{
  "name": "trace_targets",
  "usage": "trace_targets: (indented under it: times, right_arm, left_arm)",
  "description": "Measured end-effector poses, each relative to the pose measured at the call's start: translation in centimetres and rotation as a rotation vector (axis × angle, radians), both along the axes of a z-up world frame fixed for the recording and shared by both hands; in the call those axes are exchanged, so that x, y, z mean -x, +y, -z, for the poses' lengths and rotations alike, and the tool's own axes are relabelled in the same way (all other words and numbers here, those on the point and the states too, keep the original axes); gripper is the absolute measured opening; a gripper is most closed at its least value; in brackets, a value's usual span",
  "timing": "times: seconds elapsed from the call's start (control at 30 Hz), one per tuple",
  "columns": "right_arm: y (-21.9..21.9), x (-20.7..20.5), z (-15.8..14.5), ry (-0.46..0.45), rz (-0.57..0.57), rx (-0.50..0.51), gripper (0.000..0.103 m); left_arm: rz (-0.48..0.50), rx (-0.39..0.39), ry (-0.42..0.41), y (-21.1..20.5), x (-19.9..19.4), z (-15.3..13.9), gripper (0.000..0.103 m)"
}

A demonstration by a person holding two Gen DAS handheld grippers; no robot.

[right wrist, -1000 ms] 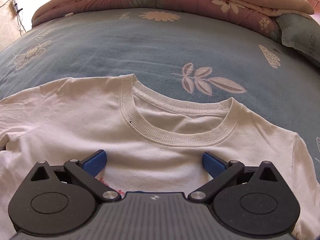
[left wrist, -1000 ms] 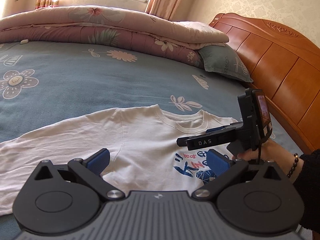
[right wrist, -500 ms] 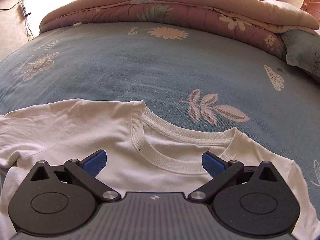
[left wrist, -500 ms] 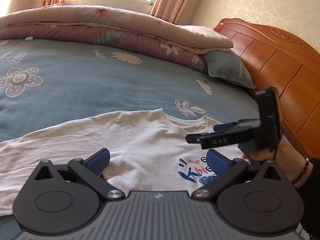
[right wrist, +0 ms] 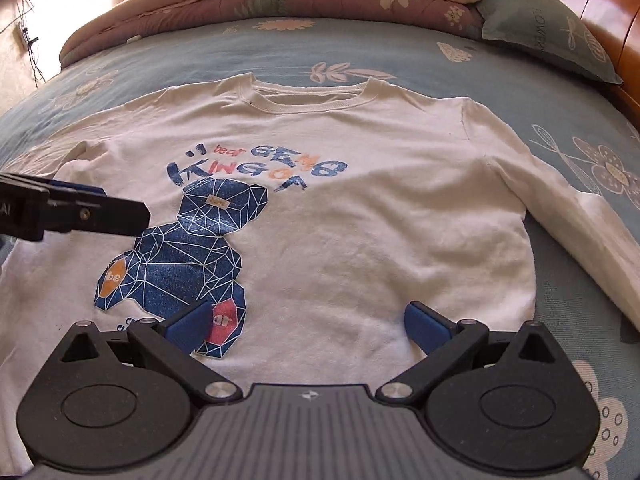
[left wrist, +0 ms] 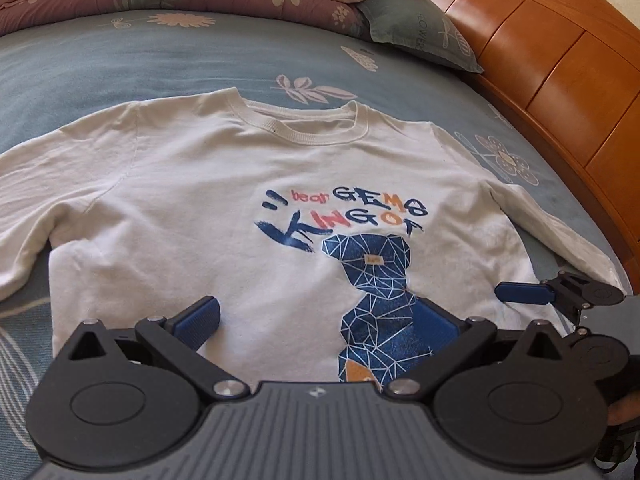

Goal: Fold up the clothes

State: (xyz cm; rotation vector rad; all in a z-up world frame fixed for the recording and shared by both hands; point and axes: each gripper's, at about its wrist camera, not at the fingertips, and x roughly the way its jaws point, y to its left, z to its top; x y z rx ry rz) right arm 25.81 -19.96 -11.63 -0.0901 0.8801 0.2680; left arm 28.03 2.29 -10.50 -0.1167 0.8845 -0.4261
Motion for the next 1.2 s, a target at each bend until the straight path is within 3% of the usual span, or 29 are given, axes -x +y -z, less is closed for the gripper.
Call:
trace_targets:
  times: [0.1, 0.23, 0.3, 0.4, 0.47, 0.6, 0.67, 0.8, 0.93, 1.03, 1.1, 1.2]
  right_arm:
    - [-0.3, 0.5, 0.3, -0.023, -0.017, -0.016, 0.103]
    - [-1.2, 1.0, 0.7, -0.082, -0.067, -0.063, 0.103]
    - [-1.3, 1.2, 0.7, -0.096, -0.075, -0.068, 0.103]
    - [-1.2, 1.3, 0.7, -0.105, -0.08, -0.06, 0.103]
    - [-0.9, 1.2, 0.6, -0.098, -0.069, -0.05, 0.103]
    - [-1.1, 1.0, 0.6, -0.088, -0.062, -0.058, 0.103]
    - [-1.1, 1.0, 0.5, -0.084, -0.057, -0.06, 0.103]
    - [-0.9, 0.9, 0.6, -0.078, -0.055, -0.046, 0.103]
    - [-0.8, 0.7, 0.5, -0.07, -0.054, -0.044, 0.103]
    - [-0.7, 0.8, 0.5, -0.071, -0.05, -0.04, 0.103]
    - [-0.7, 0.8, 0.5, -0.072, -0.049, -0.039, 0.103]
    - [-0.7, 0.8, 0.5, -0.071, -0.049, -0.038, 0.103]
  left_arm:
    - [0.019, -0.056, -0.027, -0.6, 0.7, 0.1, 0.102]
    - [-0.011, 0.016, 0.02, 1.3, 1.2, -1.5, 0.102]
    - [-0.055, 0.03, -0.019, 3.2, 1.0, -3.2, 0.102]
    - [-0.192, -0.024, -0.078, 6.0, -0.6, -5.6, 0.102]
    - [-0.252, 0.044, -0.058, 7.9, -2.7, -6.2, 0.102]
    - [-0.297, 0.084, -0.044, 8.5, -6.3, -5.0, 0.102]
    - [-0.306, 0.057, -0.001, 8.1, -7.3, -3.7, 0.102]
    - [-0.325, 0.064, 0.109, 8.3, -6.8, -1.1, 0.102]
    - [-0.358, 0.062, 0.134, 8.7, -4.8, -2.1, 0.102]
    - [-0.309, 0.125, 0.057, 8.3, -3.4, -4.0, 0.102]
    - [-0.272, 0.179, 0.048, 7.6, -3.3, -4.2, 0.102]
    - [-0.284, 0.171, 0.069, 7.0, -3.6, -3.2, 0.102]
